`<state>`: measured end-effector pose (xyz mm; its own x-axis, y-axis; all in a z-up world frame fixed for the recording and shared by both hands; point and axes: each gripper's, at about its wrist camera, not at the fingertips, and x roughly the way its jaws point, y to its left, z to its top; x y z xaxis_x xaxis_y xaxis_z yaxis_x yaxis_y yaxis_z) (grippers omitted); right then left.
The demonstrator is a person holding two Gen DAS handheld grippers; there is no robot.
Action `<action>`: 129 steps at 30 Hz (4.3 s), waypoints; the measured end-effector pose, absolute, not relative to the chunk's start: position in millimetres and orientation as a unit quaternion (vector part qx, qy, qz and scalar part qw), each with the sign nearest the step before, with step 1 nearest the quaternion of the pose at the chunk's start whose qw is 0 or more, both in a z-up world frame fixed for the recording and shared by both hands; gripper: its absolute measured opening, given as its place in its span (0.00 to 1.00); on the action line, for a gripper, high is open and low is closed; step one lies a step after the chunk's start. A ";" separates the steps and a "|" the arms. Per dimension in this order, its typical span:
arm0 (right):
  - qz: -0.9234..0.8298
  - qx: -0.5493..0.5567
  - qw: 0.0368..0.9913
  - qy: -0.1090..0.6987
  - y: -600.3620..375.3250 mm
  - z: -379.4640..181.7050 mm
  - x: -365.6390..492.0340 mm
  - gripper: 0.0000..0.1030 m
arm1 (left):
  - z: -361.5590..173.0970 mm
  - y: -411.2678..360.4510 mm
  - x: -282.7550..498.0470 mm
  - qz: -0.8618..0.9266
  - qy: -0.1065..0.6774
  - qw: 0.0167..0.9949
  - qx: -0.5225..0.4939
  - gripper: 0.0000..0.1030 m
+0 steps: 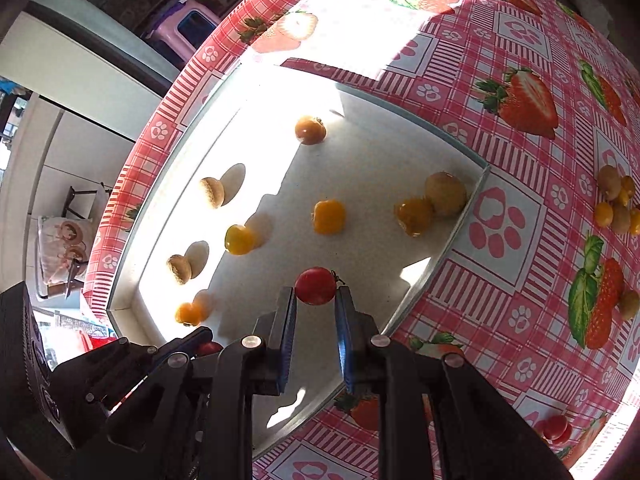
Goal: Organize fruits
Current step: 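Carry both red tomatoes over the white tray and open both grippers, then grasp a yellow cherry tomato with the left gripper while the right grasps a red tomato, then hold both tomatoes and move them toward the white tray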
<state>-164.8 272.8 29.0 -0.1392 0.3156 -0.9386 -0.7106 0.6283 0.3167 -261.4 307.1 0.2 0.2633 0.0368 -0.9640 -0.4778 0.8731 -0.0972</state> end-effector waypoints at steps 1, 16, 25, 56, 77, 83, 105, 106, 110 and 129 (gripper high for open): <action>0.401 -0.157 0.637 0.639 274.1 27.1 -165.1 0.21 | -0.4 306.4 -261.3 0.166 0.584 0.772 -0.187 0.23; 0.389 -0.167 0.633 0.647 282.2 10.3 -169.3 0.27 | -8.5 286.7 -250.9 0.161 0.600 0.772 -0.136 0.24; 0.404 -0.130 0.651 0.629 276.7 35.6 -161.9 0.60 | -5.9 285.7 -251.0 0.152 0.595 0.778 -0.133 0.63; 0.191 -0.042 0.717 0.669 18.8 37.7 -163.2 0.74 | 27.3 183.0 -174.5 0.028 0.584 0.811 -0.032 0.77; 0.171 -0.061 0.707 0.683 12.2 1.6 -201.3 0.69 | -10.9 141.7 -135.9 0.012 0.617 0.787 -0.009 0.77; 0.170 -0.101 0.710 0.676 29.5 1.8 -210.4 0.53 | -13.8 138.5 -131.5 0.014 0.622 0.783 -0.013 0.64; 0.186 -0.046 0.709 0.679 24.1 21.4 -191.2 0.22 | 9.1 155.8 -140.0 0.001 0.607 0.793 -0.052 0.23; 0.187 -0.044 0.709 0.678 24.8 23.5 -189.6 0.22 | 11.0 158.8 -142.1 0.002 0.605 0.794 -0.055 0.23; 0.192 -0.041 0.712 0.674 29.4 29.1 -179.2 0.22 | 18.6 172.8 -151.1 0.007 0.598 0.799 -0.065 0.23; 0.203 -0.051 0.713 0.670 48.9 34.0 -166.7 0.22 | 24.4 176.9 -162.7 -0.007 0.564 0.824 -0.055 0.81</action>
